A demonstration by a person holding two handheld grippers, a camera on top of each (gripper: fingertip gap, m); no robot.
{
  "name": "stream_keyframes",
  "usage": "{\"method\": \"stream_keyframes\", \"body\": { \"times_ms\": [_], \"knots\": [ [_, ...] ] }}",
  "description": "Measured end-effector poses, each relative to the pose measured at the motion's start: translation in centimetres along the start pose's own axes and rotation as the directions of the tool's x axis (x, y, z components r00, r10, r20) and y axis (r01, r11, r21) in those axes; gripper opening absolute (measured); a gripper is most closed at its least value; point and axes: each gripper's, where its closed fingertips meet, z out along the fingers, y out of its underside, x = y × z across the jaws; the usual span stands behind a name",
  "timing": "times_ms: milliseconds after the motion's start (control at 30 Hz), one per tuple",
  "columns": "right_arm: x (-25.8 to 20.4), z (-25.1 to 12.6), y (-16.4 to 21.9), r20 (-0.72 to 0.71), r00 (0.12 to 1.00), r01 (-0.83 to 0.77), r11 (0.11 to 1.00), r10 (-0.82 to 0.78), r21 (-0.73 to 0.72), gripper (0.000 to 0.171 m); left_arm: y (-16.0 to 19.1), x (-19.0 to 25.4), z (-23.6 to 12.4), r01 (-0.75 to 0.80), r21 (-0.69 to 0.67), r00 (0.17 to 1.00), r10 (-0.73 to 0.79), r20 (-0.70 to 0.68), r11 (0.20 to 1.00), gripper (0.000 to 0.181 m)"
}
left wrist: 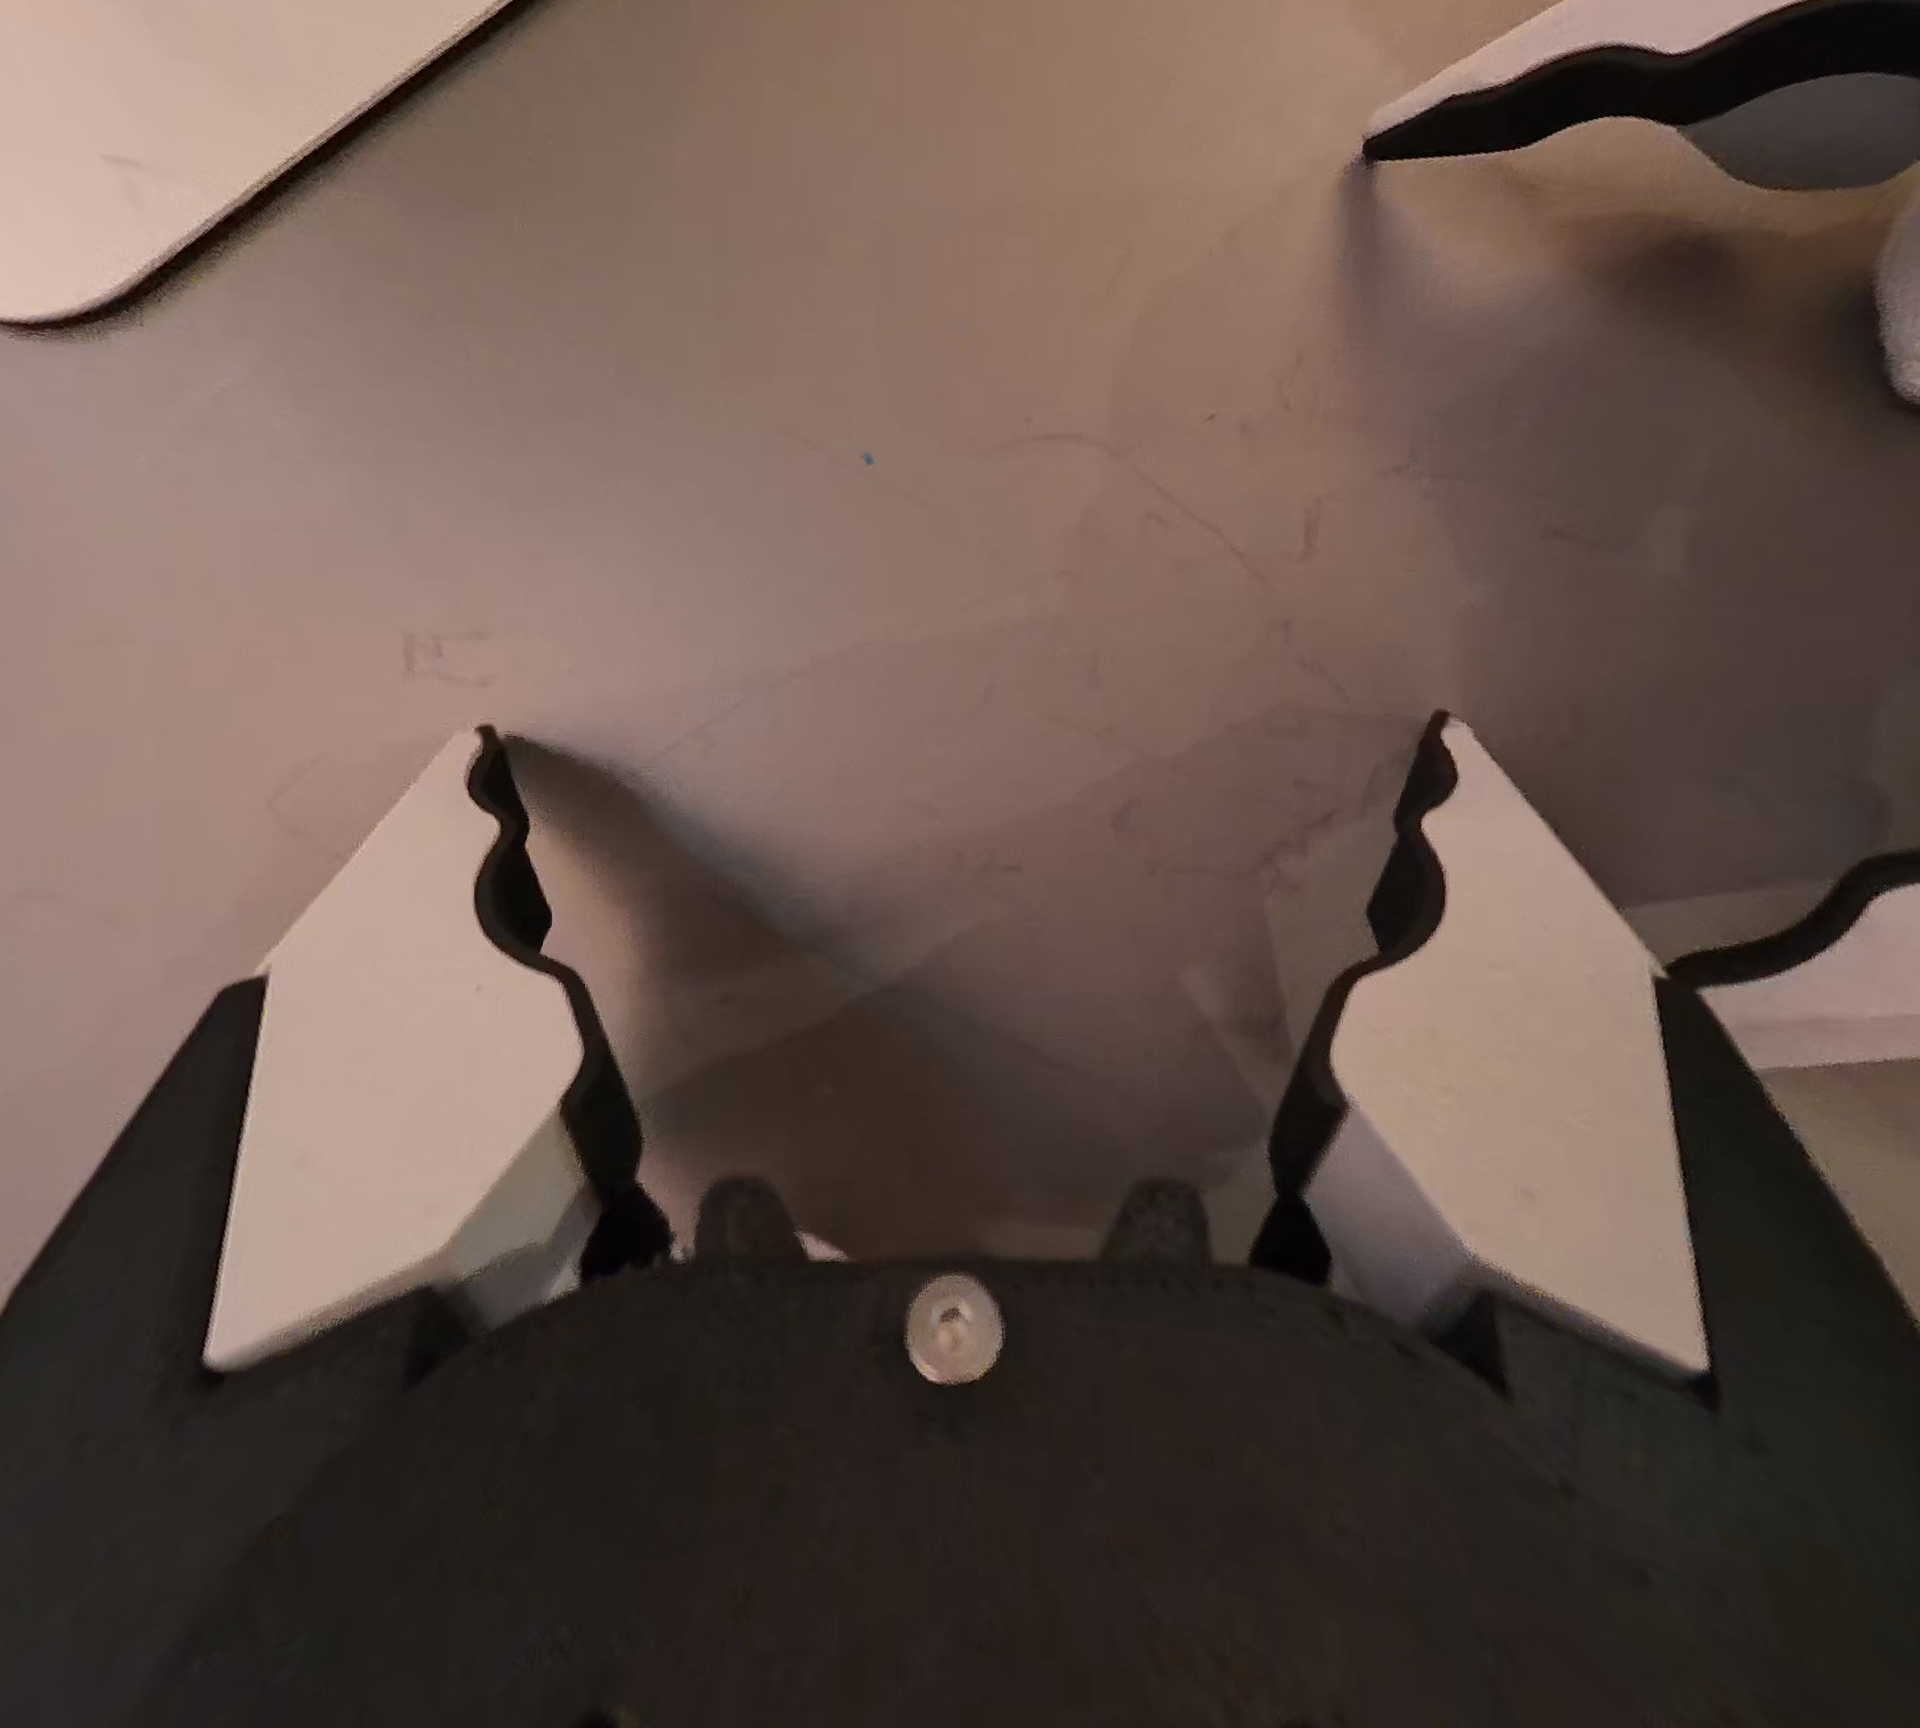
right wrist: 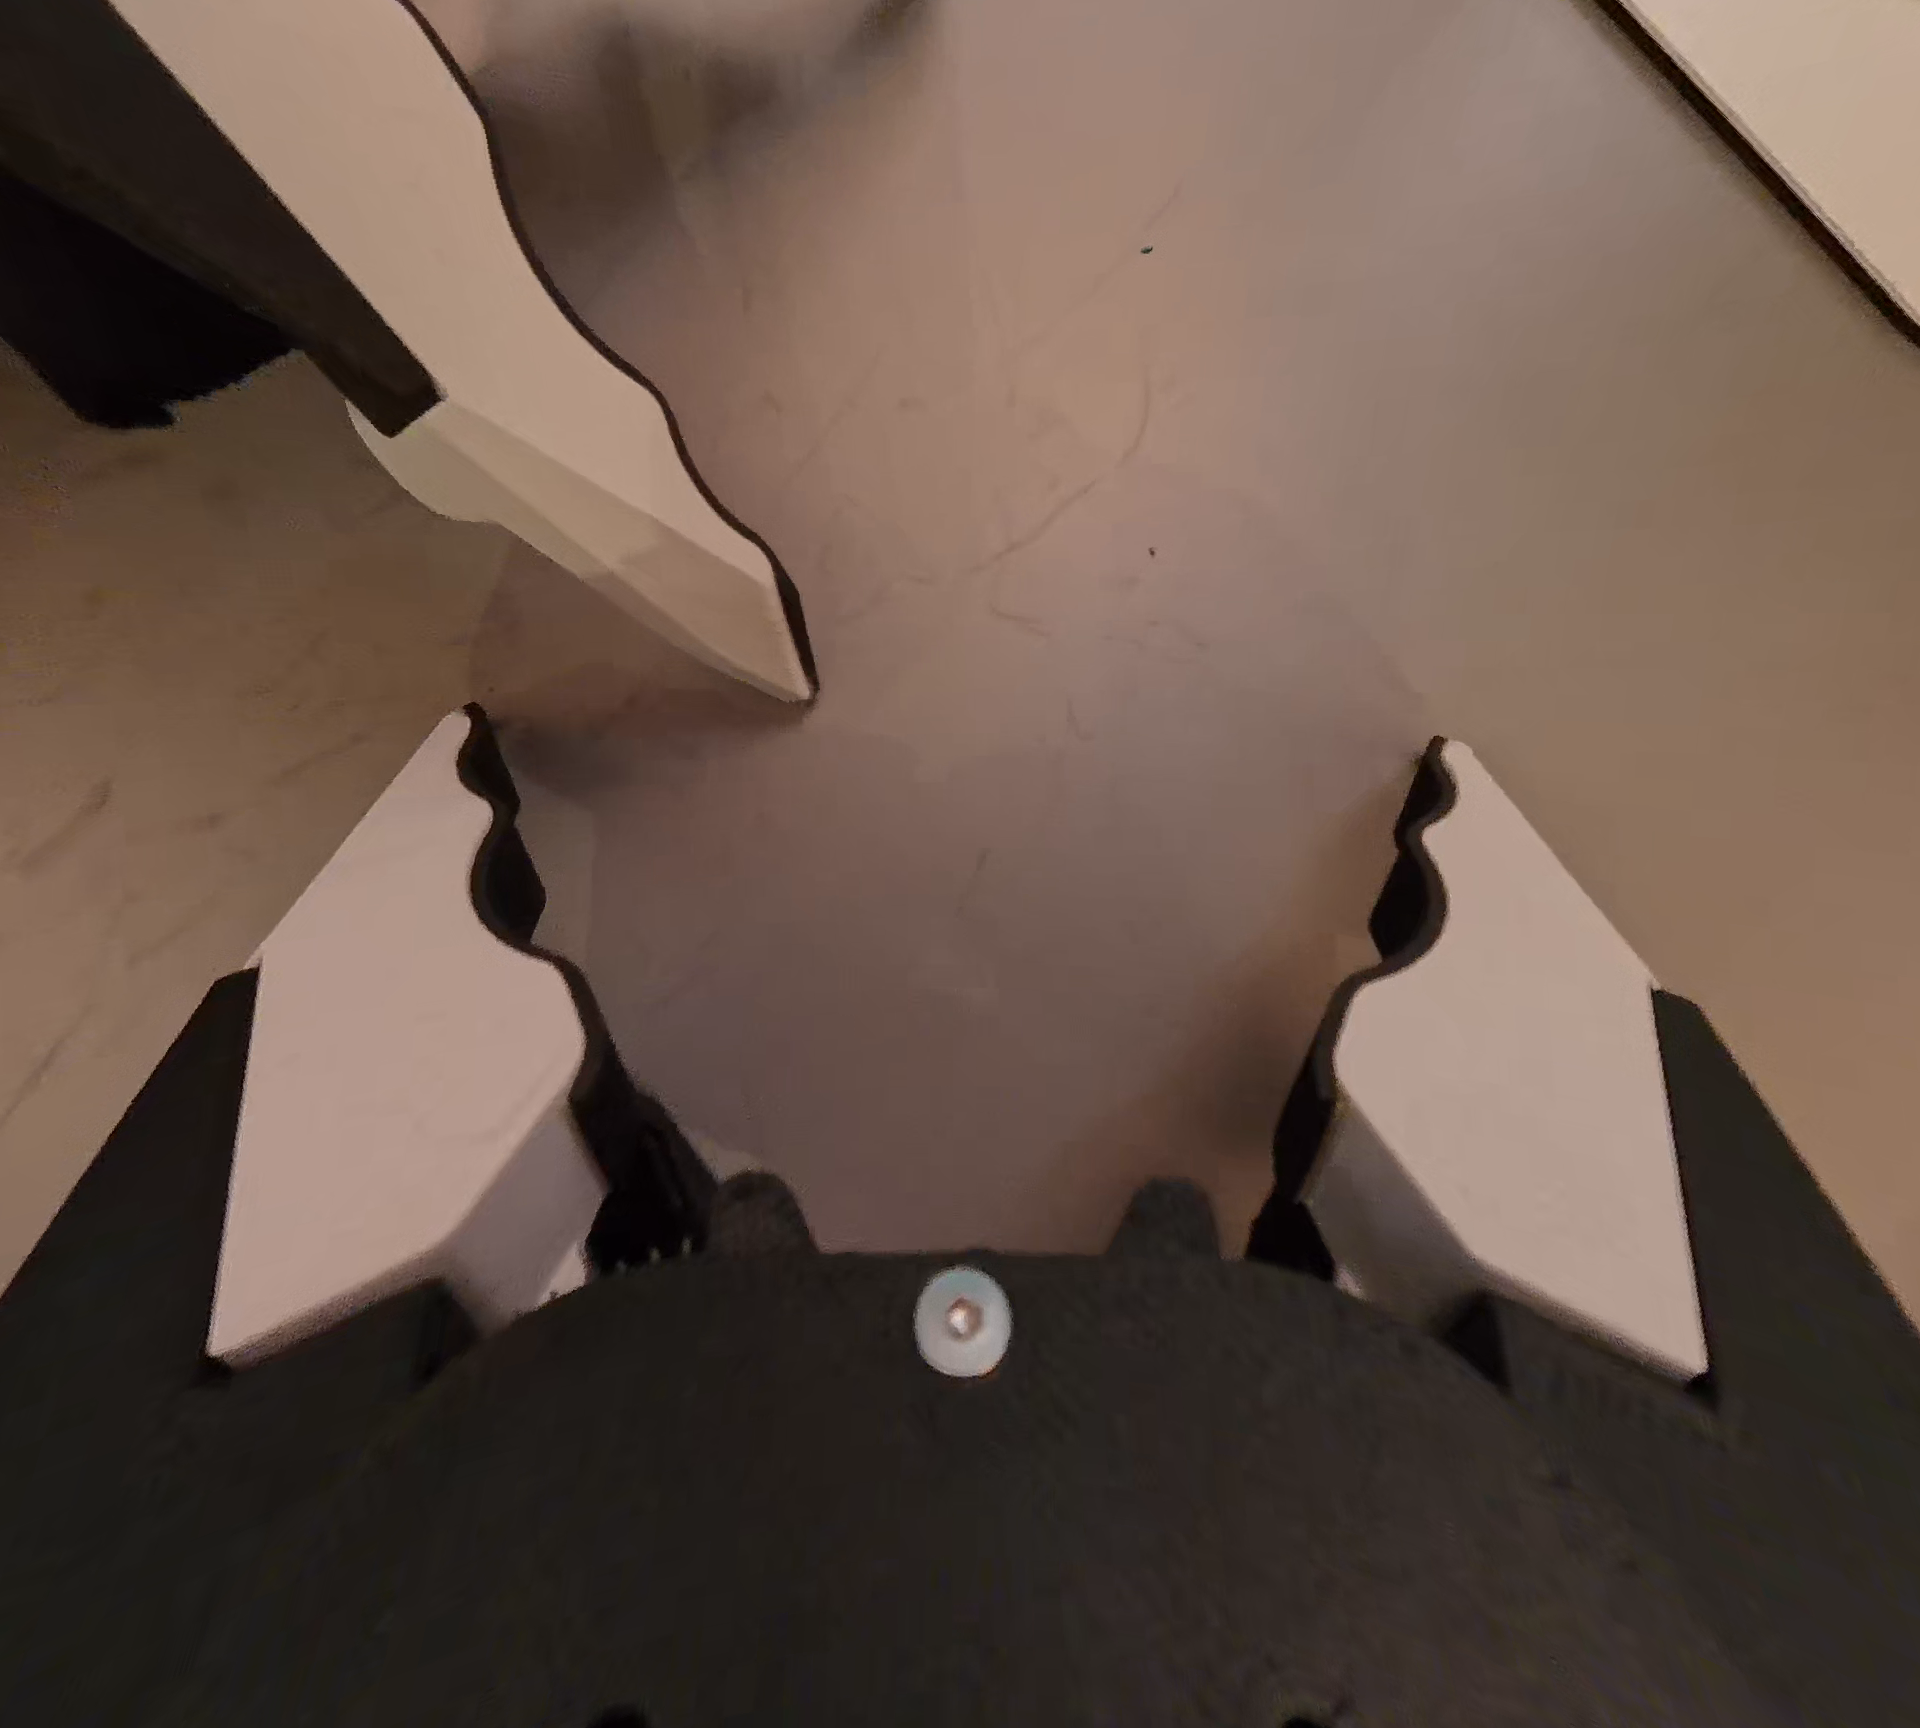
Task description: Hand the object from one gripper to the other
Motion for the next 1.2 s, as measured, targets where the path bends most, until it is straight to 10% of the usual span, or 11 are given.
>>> {"method": "stream_keyframes", "body": {
  "times_ms": [533,1200],
  "knots": [
    [0.3,0.2,-0.1,-0.012,1.0,-0.017,1.0,0.017,-0.001,0.16,-0.4,-0.4,-1.0,0.009,-0.003,0.983,-0.009,0.183,1.0,0.158],
    [-0.4,0.1,-0.1,0.018,1.0,0.01,1.0,-0.01,0.0,0.159,0.0,3.3,-0.9,-0.036,0.067,0.998,0.039,-0.043,0.997,0.124]
  ]
}}
